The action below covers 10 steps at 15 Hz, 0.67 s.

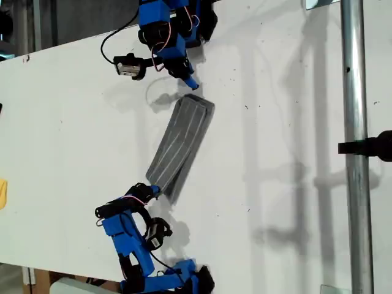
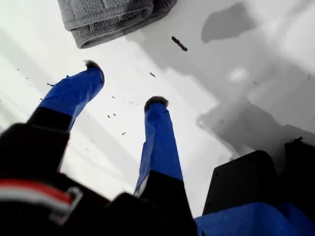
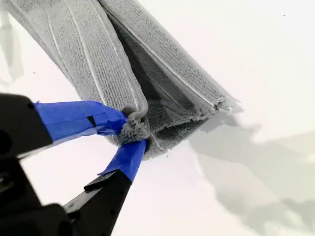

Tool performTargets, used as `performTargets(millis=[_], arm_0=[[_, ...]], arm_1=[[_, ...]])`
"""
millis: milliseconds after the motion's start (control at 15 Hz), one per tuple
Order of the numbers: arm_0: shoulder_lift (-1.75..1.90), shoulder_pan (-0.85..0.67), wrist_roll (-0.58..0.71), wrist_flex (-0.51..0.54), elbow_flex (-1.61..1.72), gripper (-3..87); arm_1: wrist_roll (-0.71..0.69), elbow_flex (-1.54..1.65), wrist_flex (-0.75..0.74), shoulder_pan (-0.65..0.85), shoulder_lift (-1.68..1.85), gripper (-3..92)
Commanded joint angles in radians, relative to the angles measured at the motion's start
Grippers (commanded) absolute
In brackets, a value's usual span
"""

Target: Grasp corners of a towel and fold twice.

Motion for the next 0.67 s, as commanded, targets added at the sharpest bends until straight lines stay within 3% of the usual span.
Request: performTargets(millis=[0, 133, 267, 600], arm_0=[[0.074, 0.011, 0.006, 0.012, 0.006, 10.6], [0.069, 0.037, 0.034, 0.011, 0.017, 31.8], [0.071, 0.057, 0.095, 0.005, -0.015, 29.8], [0.264, -0.011, 0.020, 0.012, 0.029, 27.8]], arm_1=[[0.015, -0.021, 0.018, -0.002, 0.051, 21.8], [0.015, -0.021, 0.020, 0.000, 0.054, 21.5], [0.015, -0.021, 0.018, -0.008, 0.054, 21.3], [0.054, -0.014, 0.021, -0.055, 0.089, 20.7]])
